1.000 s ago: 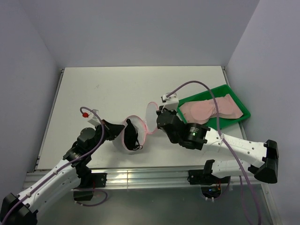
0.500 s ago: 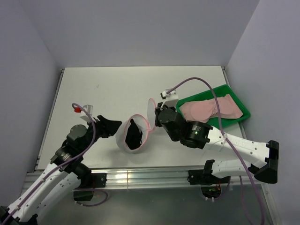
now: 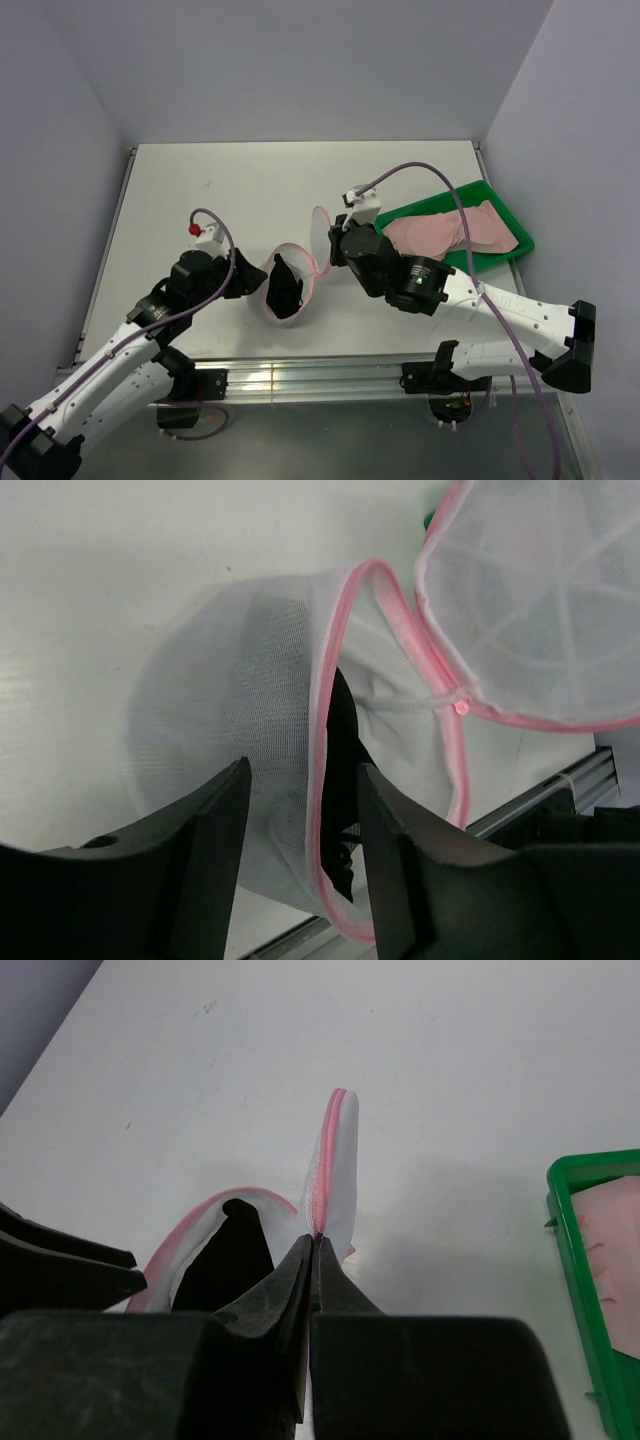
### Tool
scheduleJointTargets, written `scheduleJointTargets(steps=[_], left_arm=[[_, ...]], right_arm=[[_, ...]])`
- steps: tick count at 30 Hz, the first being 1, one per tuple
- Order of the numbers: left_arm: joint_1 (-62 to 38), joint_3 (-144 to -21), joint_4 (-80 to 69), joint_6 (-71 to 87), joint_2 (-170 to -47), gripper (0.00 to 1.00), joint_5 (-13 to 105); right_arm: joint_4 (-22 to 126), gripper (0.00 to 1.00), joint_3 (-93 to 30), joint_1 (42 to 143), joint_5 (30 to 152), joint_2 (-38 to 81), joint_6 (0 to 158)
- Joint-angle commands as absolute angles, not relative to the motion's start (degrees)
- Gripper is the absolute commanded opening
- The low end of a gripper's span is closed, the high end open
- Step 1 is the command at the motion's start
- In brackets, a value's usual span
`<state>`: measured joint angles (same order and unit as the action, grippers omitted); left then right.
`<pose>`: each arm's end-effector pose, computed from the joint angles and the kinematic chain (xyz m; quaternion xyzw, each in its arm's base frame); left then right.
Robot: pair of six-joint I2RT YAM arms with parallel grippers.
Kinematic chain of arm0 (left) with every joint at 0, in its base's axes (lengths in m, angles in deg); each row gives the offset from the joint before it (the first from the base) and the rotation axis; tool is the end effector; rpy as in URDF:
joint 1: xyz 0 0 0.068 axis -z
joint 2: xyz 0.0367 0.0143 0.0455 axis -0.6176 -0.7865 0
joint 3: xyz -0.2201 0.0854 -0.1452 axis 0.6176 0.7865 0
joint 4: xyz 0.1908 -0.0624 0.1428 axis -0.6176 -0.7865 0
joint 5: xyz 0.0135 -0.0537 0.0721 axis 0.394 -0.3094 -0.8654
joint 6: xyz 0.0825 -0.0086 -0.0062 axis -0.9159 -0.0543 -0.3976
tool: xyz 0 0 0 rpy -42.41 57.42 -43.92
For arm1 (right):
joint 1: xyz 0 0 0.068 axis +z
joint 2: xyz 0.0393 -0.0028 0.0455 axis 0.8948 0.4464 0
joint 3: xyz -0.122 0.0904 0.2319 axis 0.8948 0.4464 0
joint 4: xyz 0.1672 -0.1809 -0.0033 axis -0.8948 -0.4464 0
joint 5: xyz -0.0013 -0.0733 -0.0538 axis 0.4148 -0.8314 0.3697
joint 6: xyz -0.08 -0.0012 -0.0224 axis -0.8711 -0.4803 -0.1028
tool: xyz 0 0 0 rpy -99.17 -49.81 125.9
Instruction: Place the bra in the laundry bag and zip it closed
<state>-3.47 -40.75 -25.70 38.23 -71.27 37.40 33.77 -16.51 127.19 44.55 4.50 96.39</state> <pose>0.1453 -0.1004 0.2433 -0.0556 0.8469 -0.3281 0.4147 0.1543 0.2090 0.3514 -0.0886 0.8005 0.1639 0.5697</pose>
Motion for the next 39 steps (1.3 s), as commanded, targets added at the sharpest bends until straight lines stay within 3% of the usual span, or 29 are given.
scheduleJointTargets(steps=[1,5,8,9,20,25,32,37,39], left_arm=[[-3.6,-39.5,-19.6,38.4,-72.8,0.50,42.9],[-3.6,-38.1,-15.6,39.1,-76.3,0.39,47.8],[-3.6,-37.3,-14.4,40.1,-76.6,0.14,47.2],[-3.6,-38.5,-15.4,39.4,-76.5,0.00,45.4],[-7.4,-45.3,-19.7,40.4,-70.0,0.00,29.9],[-16.4,-42.9,-18.2,43.1,-68.4,0.00,34.7],[-26.7,-40.1,-13.7,44.5,-70.0,0.00,36.7],[-31.3,-38.5,-16.9,44.4,-68.2,0.00,32.0],[-31.8,-37.2,-18.7,44.8,-65.5,0.09,29.7]], right_arm=[[37.0,0.00,-18.5,126.2,44.8,4.4,95.5],[37.9,0.00,-17.6,124.7,46.9,4.7,95.5],[38.8,0.00,-16.7,124.3,47.1,4.2,95.9],[39.5,0.00,-16.1,123.8,48.2,4.1,95.7],[41.7,0.00,-22.9,122.8,48.8,2.7,89.7],[46.8,0.00,-24.1,118.6,56.1,11.6,90.4],[50.1,0.00,-37.6,116.7,66.0,22.9,90.2],[49.6,0.00,-41.9,115.6,68.5,30.4,89.8],[49.3,0.00,-42.2,114.7,70.3,32.6,91.6]])
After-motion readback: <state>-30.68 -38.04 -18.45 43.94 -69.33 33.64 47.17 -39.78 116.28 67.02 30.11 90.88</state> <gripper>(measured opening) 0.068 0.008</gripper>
